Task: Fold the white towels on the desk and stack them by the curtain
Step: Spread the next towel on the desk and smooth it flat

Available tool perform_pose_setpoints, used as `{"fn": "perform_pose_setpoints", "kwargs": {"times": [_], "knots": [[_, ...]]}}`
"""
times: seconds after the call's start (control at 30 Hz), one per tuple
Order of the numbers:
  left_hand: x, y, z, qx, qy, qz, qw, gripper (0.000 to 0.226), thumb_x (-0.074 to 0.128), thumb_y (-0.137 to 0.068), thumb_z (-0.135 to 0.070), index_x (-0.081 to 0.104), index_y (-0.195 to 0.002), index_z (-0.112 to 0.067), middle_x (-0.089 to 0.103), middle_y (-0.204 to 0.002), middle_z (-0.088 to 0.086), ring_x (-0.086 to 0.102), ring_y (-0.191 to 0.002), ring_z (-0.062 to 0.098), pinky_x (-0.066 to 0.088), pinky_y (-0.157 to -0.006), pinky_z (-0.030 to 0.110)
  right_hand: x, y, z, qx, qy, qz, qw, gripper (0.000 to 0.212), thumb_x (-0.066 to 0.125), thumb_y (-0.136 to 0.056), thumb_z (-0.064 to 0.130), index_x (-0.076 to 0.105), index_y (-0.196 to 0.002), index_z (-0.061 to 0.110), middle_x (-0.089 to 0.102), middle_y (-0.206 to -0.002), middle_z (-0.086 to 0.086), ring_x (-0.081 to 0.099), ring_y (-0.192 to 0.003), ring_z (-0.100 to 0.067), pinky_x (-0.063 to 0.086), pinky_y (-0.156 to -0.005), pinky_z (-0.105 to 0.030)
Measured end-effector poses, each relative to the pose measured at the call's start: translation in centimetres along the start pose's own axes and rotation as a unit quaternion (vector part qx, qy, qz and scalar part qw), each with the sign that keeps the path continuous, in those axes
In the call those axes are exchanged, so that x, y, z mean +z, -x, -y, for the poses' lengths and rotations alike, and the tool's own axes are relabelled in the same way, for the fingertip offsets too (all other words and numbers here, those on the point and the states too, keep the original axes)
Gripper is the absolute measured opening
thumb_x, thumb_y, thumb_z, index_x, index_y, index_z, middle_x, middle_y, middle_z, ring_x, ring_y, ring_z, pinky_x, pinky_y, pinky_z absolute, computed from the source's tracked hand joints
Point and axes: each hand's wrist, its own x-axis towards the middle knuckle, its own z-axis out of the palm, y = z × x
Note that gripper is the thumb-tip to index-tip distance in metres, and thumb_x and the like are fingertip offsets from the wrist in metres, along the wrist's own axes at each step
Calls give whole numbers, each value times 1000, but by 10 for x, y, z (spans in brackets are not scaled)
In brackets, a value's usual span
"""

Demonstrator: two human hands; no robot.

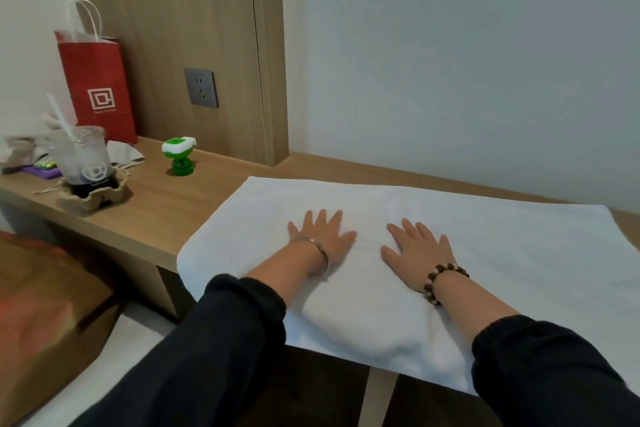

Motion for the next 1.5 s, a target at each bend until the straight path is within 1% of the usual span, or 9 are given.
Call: {"fn": "perform_pose_setpoints", "kwargs": {"times": [0.17,0.4,0.47,0.57,0.63,0.87,1.07,1.23,1.5], "knots": [[14,13,-1,22,-49,-68,996,63,13,-93,-63,4,-150,-37,-4,-160,-4,-6,-147,24,0,-113,57,-6,2,-21,-41,7,29,999,60,11,-94,61,4,-150,40,-6,-160,9,-5,-147,-16,-3,-115,-51],[11,18,-2,44,-37,-94,994,58,20,-95,-56,15,-149,-34,4,-160,-2,2,-146,24,6,-112,57,-19,18,-50,150,22,43,987,59,9,-98,49,0,-153,27,-12,-160,-2,-8,-147,-21,-3,-115,-58],[7,20,-6,43,-31,-141,989,54,31,-95,-50,31,-145,-27,18,-157,4,18,-142,25,18,-110,53,-20,30,-42,117,12,28,993,61,13,-98,50,4,-153,24,-11,-160,-3,-9,-147,-24,-3,-114,-58],[4,26,-21,54,-83,-239,966,37,39,-95,-35,54,-123,-17,51,-125,8,46,-114,26,38,-90,37,-14,51,-27,8,19,2,1000,61,18,-98,51,9,-152,24,-7,-161,-2,-8,-147,-23,-3,-113,-57],[9,30,-39,68,-70,-212,972,35,34,-97,-32,58,-115,-15,54,-118,7,46,-110,27,39,-87,36,-9,60,-24,-23,19,32,999,61,16,-98,53,6,-152,26,-7,-161,-1,-7,-147,-23,-4,-113,-56],[31,33,-43,77,-43,-66,994,61,15,-95,-57,10,-151,-32,2,-160,0,0,-147,22,4,-114,51,-9,70,-89,41,15,13,999,59,11,-98,53,4,-152,33,-6,-160,6,-3,-147,-16,-2,-115,-52],[27,45,-49,63,-56,-83,993,50,17,-100,-41,13,-149,-33,7,-159,-2,4,-146,24,9,-112,57,-27,85,-151,192,3,33,981,59,12,-98,51,4,-152,28,-6,-161,3,-1,-147,-18,5,-115,-56],[26,53,-89,107,13,-103,989,51,27,-100,-40,16,-150,-31,10,-159,-1,4,-146,24,9,-112,55,-24,83,-131,84,35,48,995,61,16,-99,50,4,-153,25,-11,-160,-1,-7,-147,-25,1,-114,-56],[39,44,-101,125,-79,-41,988,64,8,-92,-64,0,-150,-39,-7,-160,-6,-9,-147,20,-3,-115,51,-26,46,-131,-7,16,58,998,56,17,-100,51,7,-152,32,-3,-161,6,-2,-147,-18,0,-115,-52]]}}
